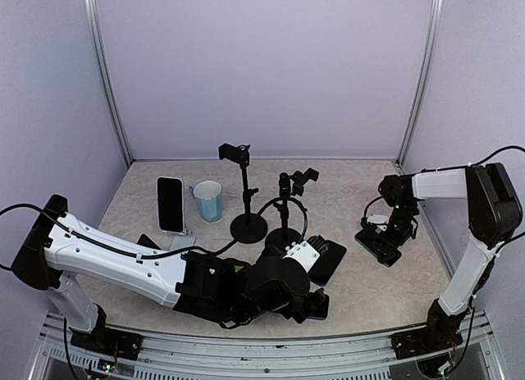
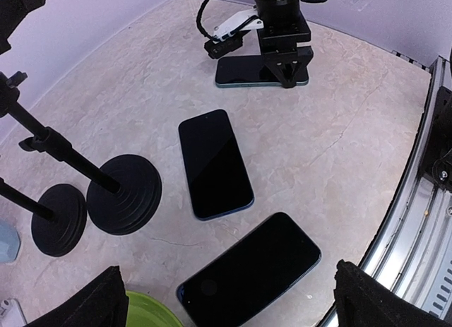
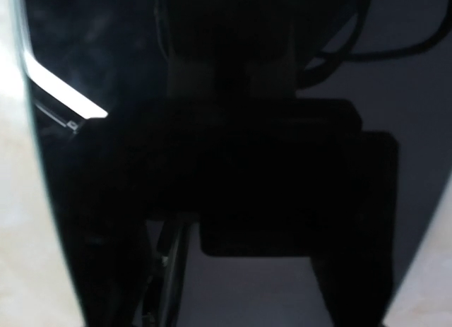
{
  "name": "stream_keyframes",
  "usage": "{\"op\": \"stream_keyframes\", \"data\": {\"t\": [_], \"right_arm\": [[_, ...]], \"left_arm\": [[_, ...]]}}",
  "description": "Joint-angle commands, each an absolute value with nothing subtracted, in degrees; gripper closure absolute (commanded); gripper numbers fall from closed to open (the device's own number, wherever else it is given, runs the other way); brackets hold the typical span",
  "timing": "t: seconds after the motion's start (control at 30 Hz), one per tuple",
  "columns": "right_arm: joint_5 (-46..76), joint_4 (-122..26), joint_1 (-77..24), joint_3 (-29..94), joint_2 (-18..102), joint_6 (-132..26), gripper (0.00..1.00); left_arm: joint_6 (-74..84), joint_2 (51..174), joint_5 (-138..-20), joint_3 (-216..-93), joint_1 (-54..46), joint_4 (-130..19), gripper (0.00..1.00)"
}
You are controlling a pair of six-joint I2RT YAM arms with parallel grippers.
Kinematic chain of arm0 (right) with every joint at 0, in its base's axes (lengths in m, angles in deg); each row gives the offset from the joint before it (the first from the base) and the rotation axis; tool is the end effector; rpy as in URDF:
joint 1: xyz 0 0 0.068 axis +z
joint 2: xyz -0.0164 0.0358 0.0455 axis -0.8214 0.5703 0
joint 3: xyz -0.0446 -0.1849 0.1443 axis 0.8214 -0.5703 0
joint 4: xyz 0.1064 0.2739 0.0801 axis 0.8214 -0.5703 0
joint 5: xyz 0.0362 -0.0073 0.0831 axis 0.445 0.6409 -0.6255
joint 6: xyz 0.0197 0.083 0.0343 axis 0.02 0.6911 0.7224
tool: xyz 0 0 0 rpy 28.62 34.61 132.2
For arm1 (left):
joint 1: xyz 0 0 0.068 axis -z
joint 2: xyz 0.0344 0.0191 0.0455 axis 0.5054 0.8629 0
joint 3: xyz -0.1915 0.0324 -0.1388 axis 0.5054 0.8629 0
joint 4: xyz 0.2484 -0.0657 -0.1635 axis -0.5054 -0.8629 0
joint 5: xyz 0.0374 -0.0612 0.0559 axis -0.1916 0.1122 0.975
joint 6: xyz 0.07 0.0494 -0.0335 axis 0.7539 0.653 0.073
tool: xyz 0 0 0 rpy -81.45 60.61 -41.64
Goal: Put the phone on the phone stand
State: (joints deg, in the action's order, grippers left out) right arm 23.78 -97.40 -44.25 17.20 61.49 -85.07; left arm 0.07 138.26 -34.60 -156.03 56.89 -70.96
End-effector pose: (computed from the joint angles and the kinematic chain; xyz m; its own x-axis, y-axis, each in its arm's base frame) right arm 0.3161 0.0590 0.0395 -0.8084 -0.5883 0.0182 -0.5886 0.8081 -0.0220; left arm 0.0706 -0.4530 0.1667 -0.2579 0.4769 -0.8403 0.7414 0.6554 0.1444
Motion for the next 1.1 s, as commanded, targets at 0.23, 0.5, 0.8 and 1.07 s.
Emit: {"op": "stream_keyframes", "data": {"t": [0.23, 0.5, 0.8, 1.07], "right_arm": [[21.7, -94.9, -44.4, 16.0, 59.4, -85.0, 0.50], [17.9, -94.6, -45.0, 18.0, 49.0, -86.4, 0.65], [10.4, -90.1, -45.0, 24.4, 36.5, -88.8, 0.74], [-2.5, -86.2, -43.8, 30.2, 28.4, -86.5, 0.76]], "left_arm": [[1.4, 138.8, -34.2, -159.6, 56.7, -72.3, 0.01], [2.7, 139.5, -35.6, -167.3, 56.4, -73.8, 0.01], [2.3, 141.4, -37.5, -180.0, 53.3, -70.6, 0.01], [-11.7, 142.9, -48.6, -184.6, 43.6, -59.0, 0.11]]}}
